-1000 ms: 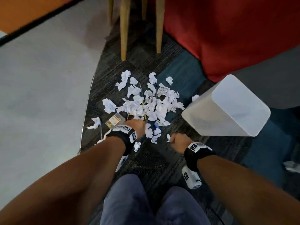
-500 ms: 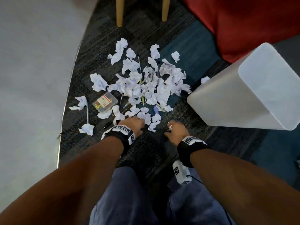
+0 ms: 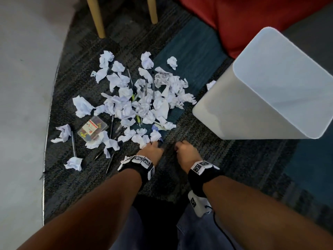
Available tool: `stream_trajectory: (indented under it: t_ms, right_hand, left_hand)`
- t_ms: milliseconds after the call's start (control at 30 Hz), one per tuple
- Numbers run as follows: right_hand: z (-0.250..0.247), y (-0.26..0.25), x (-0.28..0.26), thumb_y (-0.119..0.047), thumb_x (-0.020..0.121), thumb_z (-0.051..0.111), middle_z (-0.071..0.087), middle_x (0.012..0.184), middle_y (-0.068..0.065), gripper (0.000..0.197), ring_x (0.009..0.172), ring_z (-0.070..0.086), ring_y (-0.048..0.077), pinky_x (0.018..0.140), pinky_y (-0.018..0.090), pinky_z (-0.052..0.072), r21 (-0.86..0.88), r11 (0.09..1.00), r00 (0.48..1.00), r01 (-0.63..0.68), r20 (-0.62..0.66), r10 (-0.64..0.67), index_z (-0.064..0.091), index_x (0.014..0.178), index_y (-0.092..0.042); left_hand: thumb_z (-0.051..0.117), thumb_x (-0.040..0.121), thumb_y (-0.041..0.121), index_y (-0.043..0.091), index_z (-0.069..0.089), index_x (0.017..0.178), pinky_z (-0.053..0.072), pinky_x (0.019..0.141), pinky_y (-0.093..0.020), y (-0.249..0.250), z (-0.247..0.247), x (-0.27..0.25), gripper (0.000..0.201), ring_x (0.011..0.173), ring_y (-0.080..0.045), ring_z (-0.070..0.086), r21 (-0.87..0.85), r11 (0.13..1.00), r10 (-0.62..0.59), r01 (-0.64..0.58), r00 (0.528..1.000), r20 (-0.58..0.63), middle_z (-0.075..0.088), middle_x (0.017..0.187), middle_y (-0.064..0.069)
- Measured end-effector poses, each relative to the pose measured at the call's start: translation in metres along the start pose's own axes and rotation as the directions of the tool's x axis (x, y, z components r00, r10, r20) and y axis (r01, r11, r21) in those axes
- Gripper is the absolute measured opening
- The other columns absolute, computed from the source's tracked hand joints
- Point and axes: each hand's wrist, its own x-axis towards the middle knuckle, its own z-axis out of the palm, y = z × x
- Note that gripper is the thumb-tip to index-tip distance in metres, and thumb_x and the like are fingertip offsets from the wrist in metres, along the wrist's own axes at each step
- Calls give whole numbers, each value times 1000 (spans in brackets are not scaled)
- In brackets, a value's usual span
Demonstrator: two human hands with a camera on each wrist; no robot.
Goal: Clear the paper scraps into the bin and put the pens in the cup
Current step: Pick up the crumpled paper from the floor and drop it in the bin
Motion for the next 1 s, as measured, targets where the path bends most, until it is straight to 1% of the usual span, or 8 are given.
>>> stream_trajectory:
  t_ms: [167, 233, 333, 500, 600, 667, 833, 1000]
  right_hand:
    - [-51, -14, -28, -16, 92, 51, 63, 109, 12, 29, 95, 62, 35, 75, 36, 48, 163, 987, 996, 17, -94, -2, 54, 121, -19]
    - [-83, -23, -49, -19, 91, 55, 66, 115, 9, 37, 101, 63, 31, 79, 37, 51, 214, 976, 991, 47, -136, -18, 52, 128, -24]
    - [-134, -37, -83, -24, 89, 60, 67, 117, -1, 31, 103, 65, 23, 85, 37, 52, 211, 971, 968, 111, -244, -57, 61, 119, -30]
    - [-219, -48, -124, -20, 89, 64, 71, 108, -5, 24, 94, 64, 15, 84, 28, 50, 214, 949, 858, 230, -505, -94, 67, 111, -28]
    - [-258, -34, -127, -17, 88, 66, 71, 105, -2, 21, 89, 62, 11, 81, 14, 39, 277, 935, 781, 221, -624, 0, 69, 109, -19]
    - [-275, -16, -123, -14, 87, 66, 69, 104, -1, 21, 88, 61, 11, 80, 13, 37, 327, 927, 736, 186, -671, 89, 69, 108, -17]
    - [-287, 23, -101, -10, 86, 64, 66, 105, 8, 22, 90, 63, 27, 88, 28, 43, 418, 908, 738, 15, -617, 272, 68, 108, -12]
    - [-276, 43, -90, -22, 87, 63, 69, 114, 8, 34, 109, 61, 30, 94, 35, 47, 453, 866, 820, -213, -400, 411, 63, 121, -20]
  left_hand:
    - [50, 88, 4, 17, 55, 114, 45, 85, -40, 12, -45, -27, 29, 112, -34, 48, -102, 993, 59, -62, 998, -29, 48, 114, -12]
    - [48, 87, 3, 22, 52, 116, 46, 88, -40, 23, -77, -46, 35, 113, -30, 49, -182, 980, 68, -80, 995, -68, 49, 114, -9]
    - [48, 87, 4, 26, 52, 116, 45, 94, -39, 41, -132, -76, 37, 113, -25, 48, -261, 957, 82, -129, 980, -183, 51, 117, -6]
    - [53, 83, 1, 20, 56, 101, 42, 81, -27, 69, -219, -112, 26, 101, -24, 56, -294, 915, 136, -277, 897, -421, 56, 106, -6]
    - [57, 81, 2, 20, 56, 100, 39, 82, -24, 89, -256, -117, 26, 99, -21, 56, -289, 888, 161, -358, 830, -534, 57, 104, -4]
    - [59, 82, 5, 19, 57, 102, 42, 86, -28, 105, -275, -114, 25, 98, -22, 57, -277, 876, 177, -394, 799, -575, 57, 104, -4]
    - [59, 83, 8, 16, 57, 112, 43, 91, -30, 138, -298, -95, 30, 102, -22, 57, -316, 851, 150, -420, 771, -619, 55, 110, -6]
    - [59, 84, 8, 16, 58, 110, 44, 91, -33, 153, -291, -83, 27, 104, -24, 56, -310, 865, 160, -394, 804, -573, 55, 112, -6]
